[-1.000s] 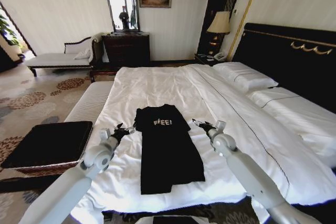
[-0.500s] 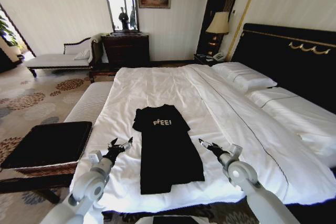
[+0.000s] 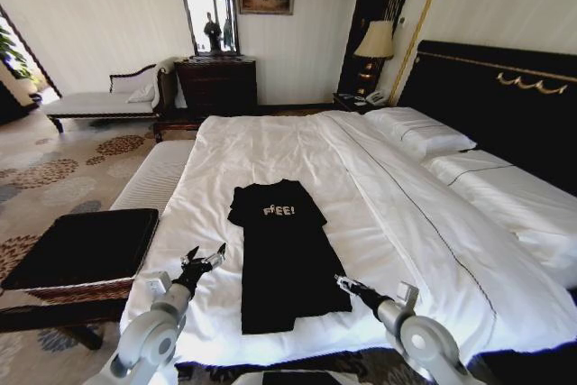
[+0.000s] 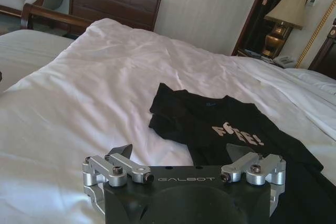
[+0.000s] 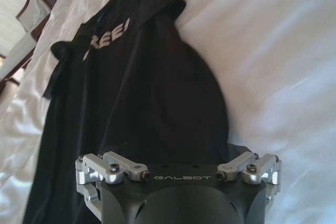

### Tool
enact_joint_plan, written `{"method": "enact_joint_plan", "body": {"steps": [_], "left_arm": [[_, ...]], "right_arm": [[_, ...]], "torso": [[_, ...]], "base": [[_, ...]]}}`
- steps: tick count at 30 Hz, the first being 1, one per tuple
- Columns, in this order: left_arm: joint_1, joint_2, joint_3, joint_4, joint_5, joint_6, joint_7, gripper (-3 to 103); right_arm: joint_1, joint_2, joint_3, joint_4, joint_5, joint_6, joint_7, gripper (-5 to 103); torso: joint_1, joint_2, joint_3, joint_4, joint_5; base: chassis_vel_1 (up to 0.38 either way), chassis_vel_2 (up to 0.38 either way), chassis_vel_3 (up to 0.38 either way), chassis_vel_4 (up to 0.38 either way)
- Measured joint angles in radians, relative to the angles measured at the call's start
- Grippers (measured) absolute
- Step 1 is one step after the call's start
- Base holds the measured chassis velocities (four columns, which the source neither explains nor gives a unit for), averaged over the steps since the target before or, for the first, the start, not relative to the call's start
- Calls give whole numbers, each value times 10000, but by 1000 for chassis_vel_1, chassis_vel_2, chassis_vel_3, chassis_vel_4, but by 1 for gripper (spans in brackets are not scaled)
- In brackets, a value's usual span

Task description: Fold the clothes on the bed and place them into the basket.

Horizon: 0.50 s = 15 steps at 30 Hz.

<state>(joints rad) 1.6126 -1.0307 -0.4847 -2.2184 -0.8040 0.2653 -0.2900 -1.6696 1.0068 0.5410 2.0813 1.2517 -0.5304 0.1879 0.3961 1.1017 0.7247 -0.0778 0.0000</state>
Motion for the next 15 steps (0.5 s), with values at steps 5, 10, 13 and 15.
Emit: {"method": "enact_joint_plan", "body": {"steps": [5, 10, 13, 15], "left_arm": [[663, -206, -150, -161, 132, 66, 218, 100], [1235, -348, -437, -221, 244, 106, 408, 100], [1734, -466, -681, -276, 239, 157, 556, 100], [1914, -517, -709, -285, 236, 158, 606, 100]], "right_arm": [[-157, -278, -111, -252, 686, -583, -492, 100], [-95, -292, -217, -621, 1066, -823, -433, 100], [-161, -276, -494, -834, 1129, -922, -389, 100], [-156, -250, -565, -863, 1130, -935, -378, 100]], "torso": [[0, 0, 0, 1, 0], [0, 0, -1, 2, -1], [0, 0, -1, -2, -3], [0, 0, -1, -3, -3]], "base": [[0, 0, 0, 0], [0, 0, 0, 0], [0, 0, 0, 0], [0, 0, 0, 0]]}}
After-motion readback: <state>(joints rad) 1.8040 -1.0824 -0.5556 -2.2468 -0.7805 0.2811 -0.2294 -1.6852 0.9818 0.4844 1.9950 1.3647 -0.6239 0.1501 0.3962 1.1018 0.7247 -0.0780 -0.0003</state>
